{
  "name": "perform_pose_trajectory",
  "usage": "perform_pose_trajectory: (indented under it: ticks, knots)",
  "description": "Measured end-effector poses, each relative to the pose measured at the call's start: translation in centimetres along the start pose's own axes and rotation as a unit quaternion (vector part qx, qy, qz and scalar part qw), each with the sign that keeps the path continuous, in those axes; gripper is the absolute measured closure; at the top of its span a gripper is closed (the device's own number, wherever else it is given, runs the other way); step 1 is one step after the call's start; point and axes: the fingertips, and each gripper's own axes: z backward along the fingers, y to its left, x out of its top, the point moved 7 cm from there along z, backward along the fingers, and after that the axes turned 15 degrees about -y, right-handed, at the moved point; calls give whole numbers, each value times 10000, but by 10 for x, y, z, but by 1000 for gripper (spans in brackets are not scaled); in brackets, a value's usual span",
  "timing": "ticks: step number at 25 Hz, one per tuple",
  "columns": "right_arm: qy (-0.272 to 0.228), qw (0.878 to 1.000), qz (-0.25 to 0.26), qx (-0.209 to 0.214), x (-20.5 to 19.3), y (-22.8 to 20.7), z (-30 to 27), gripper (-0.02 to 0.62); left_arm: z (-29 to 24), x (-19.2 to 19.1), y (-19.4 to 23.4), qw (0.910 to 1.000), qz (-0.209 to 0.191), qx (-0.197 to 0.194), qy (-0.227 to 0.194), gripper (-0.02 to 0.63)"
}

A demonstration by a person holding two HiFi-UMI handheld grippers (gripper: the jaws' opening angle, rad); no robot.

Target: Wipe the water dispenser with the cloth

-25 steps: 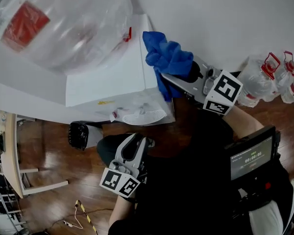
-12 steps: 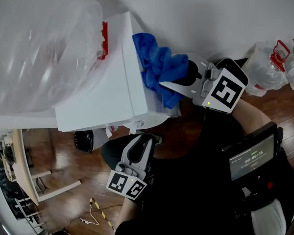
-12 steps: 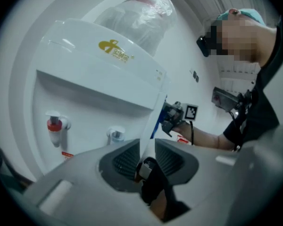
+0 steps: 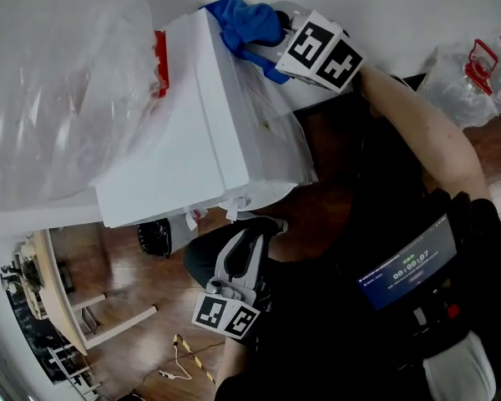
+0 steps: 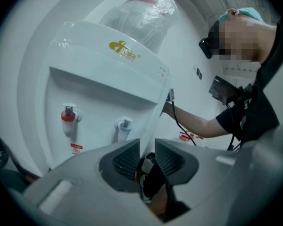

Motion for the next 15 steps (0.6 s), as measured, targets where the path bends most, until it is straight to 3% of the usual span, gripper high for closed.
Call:
perform_pose_trajectory:
  ticks: [3,8,15]
  knots:
    - [29,9992,14,391,10,11,6,436,0,-2,-3,10000,18,-90,-36,505]
    - [-536,9914,-615,1023,20,70,52,436,-5,-10,-10,9994,102,-343,-12,505]
    - [-1671,9606,-1407,1719,45,157,126,434,-24,-28,-27,9962,223,-820,206,505]
